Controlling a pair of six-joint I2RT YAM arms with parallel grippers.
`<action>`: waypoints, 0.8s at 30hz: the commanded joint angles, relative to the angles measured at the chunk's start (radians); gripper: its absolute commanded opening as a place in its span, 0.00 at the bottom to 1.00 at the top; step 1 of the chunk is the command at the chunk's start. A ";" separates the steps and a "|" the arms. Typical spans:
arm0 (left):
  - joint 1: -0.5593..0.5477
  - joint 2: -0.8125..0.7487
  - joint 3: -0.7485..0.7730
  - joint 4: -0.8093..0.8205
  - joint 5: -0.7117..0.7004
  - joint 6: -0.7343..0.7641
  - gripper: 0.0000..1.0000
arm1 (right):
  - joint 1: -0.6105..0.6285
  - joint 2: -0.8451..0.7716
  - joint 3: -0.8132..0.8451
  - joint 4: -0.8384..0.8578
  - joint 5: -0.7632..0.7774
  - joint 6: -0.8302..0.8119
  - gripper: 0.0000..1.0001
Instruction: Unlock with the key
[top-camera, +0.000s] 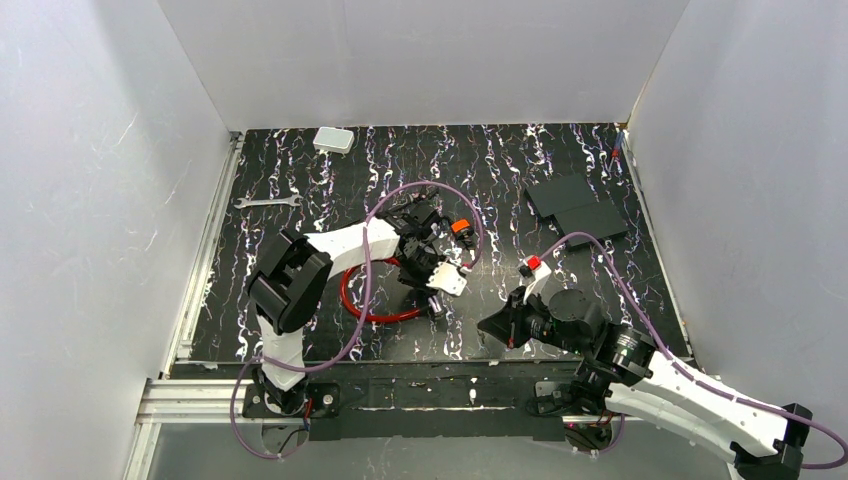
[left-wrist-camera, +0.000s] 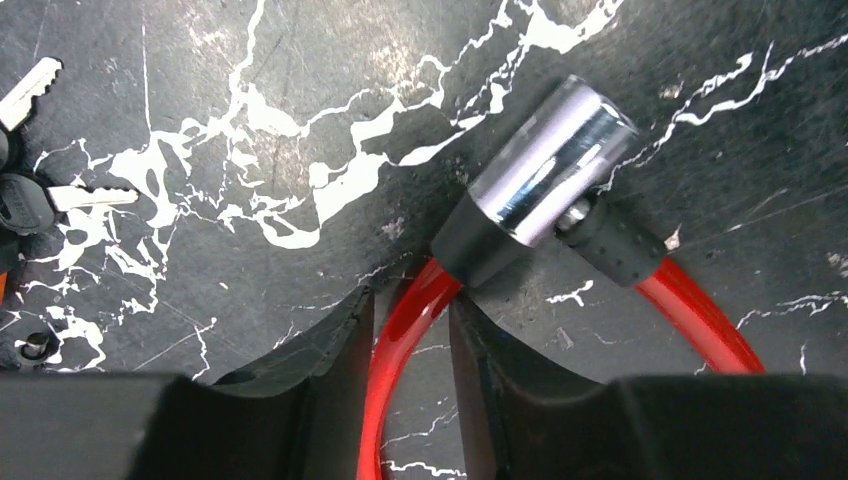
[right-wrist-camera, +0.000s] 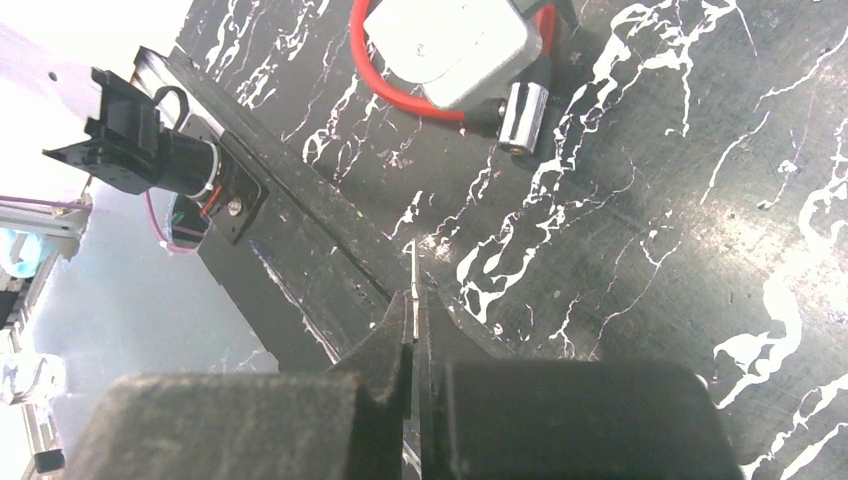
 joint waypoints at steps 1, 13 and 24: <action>0.009 0.033 0.002 -0.060 -0.054 0.063 0.24 | 0.002 -0.015 0.012 -0.014 0.025 0.007 0.01; -0.001 -0.216 -0.180 0.134 0.140 -0.116 0.00 | 0.002 -0.020 0.013 -0.025 0.047 0.021 0.01; -0.001 -0.542 -0.469 0.479 0.200 -0.299 0.00 | 0.001 0.091 0.021 0.095 -0.042 0.060 0.01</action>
